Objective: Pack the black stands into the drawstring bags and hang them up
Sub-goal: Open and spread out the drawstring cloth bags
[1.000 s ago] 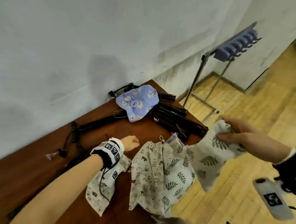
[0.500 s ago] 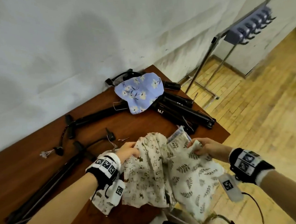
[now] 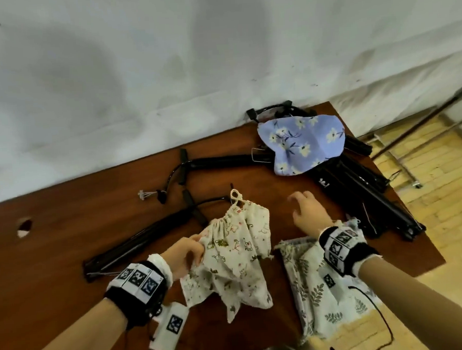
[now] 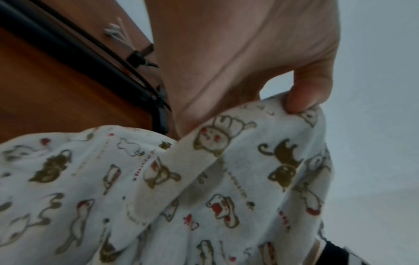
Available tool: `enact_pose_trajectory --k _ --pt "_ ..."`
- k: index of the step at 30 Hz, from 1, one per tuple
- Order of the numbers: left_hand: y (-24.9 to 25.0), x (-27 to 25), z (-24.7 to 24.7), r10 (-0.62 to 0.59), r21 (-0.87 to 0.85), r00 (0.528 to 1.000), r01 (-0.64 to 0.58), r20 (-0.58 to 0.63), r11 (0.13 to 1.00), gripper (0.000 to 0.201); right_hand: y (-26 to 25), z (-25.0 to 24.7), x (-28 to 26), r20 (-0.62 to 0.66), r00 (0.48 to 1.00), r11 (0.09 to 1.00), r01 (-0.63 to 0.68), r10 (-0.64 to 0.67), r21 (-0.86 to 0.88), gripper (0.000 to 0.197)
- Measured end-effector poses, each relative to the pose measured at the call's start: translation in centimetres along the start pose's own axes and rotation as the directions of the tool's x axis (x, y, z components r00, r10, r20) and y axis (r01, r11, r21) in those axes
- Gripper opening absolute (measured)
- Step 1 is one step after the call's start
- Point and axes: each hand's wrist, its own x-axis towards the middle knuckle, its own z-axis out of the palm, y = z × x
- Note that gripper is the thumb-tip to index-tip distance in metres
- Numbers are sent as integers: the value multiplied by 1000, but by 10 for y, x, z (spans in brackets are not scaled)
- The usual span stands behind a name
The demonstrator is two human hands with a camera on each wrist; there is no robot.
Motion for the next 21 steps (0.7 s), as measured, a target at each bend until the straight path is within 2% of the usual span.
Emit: enact_pose_trajectory --k 2,4,5,7,8,12,14,16,21 --pt "-4 -1 -16 43 -104 999 -43 -4 994 36 -28 20 16 144 988 997 52 -60 61 42" --pt "1 -13 -19 44 -112 999 -44 1 993 24 -46 38 30 207 978 995 15 -35 99 48" --pt "2 -17 -19 39 -78 999 -40 -14 996 26 -51 45 36 209 978 994 -17 -7 111 49" --pt "4 -19 -19 -17 -55 999 15 -40 998 55 -54 60 46 207 978 994 -42 21 101 49" --pt "3 -15 -24 -37 -52 998 35 -41 998 58 -55 68 50 214 977 997 -31 15 71 45" --pt "6 -7 -33 -69 -48 995 66 -77 997 43 -53 82 56 140 990 1000 17 -16 -8 21" --pt "10 -4 -32 -43 -16 993 42 -106 999 32 -50 85 57 115 993 1000 10 -8 -17 18" --pt "15 -3 -30 -3 16 994 4 -110 1000 29 -45 88 56 120 993 1000 17 -15 -11 18" --pt "32 7 -30 69 84 989 -59 -127 995 21 -39 84 53 129 982 990 141 -140 0 14"
